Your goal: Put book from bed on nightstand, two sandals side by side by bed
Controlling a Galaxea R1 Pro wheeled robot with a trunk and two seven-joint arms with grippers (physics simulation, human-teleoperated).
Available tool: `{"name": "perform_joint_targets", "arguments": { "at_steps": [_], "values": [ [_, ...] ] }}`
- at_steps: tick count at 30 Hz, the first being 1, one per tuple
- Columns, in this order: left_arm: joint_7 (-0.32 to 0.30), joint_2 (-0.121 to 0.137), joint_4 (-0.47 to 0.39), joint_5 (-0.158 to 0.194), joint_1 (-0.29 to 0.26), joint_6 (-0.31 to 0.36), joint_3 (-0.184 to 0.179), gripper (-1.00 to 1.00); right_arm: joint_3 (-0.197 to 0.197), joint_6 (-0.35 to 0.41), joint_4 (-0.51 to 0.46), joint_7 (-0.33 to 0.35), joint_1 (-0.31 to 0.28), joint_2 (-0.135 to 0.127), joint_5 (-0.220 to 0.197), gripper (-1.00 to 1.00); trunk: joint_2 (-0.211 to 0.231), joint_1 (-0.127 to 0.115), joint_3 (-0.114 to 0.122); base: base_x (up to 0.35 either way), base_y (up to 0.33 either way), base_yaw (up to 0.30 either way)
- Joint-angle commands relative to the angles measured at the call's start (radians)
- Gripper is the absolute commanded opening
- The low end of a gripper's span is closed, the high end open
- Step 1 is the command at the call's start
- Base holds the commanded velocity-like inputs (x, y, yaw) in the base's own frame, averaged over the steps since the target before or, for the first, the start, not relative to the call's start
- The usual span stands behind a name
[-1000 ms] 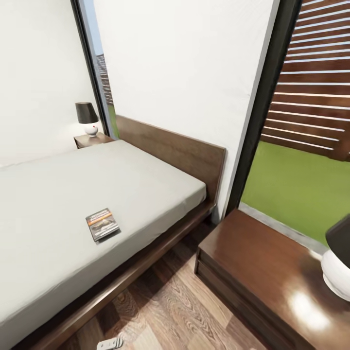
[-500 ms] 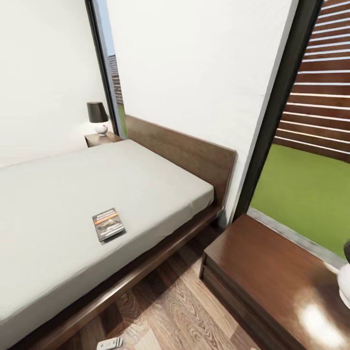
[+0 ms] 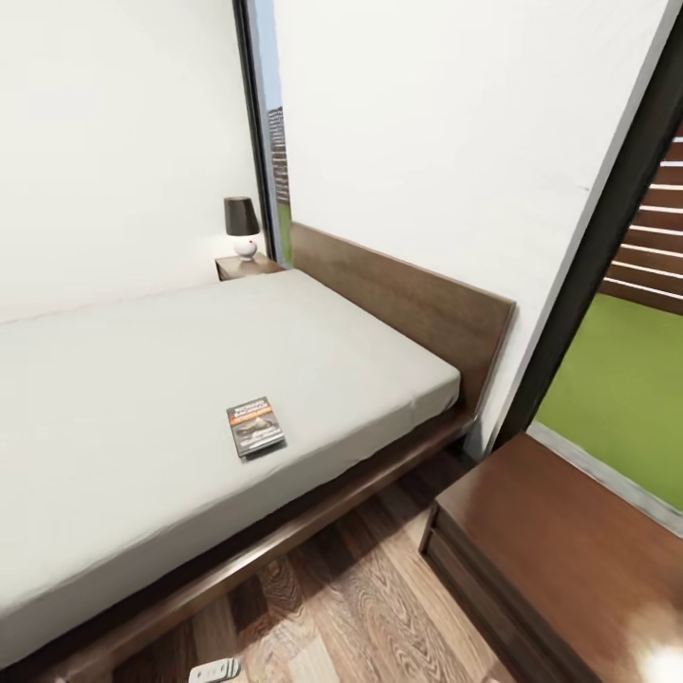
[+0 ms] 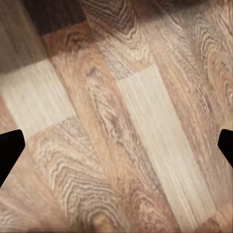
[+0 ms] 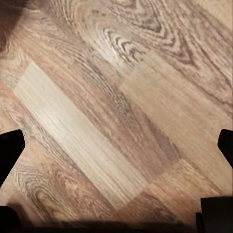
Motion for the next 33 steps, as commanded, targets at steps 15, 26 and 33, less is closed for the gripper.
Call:
{"name": "perform_joint_targets", "arguments": {
  "at_steps": [15,26,33],
  "values": [
    [-0.007,0.0,0.002,0.01,-0.001,0.001,0.002,1.0,-0.005,-0.003,0.001,0.004,-0.001,0.0,0.005,1.0,0.0,0.0,-0.001,0.034,-0.029,0.288],
    [-0.007,0.0,0.002,0.009,-0.001,0.0,0.002,1.0,-0.005,-0.003,0.001,0.004,0.0,0.0,0.005,1.0,0.0,0.0,-0.001,0.082,-0.077,0.183],
    [-0.007,0.0,0.002,0.009,-0.001,0.0,0.002,1.0,-0.005,-0.003,0.001,0.004,0.0,0.0,0.005,1.0,0.0,0.0,-0.001,0.099,-0.083,0.008]
  ]
}}
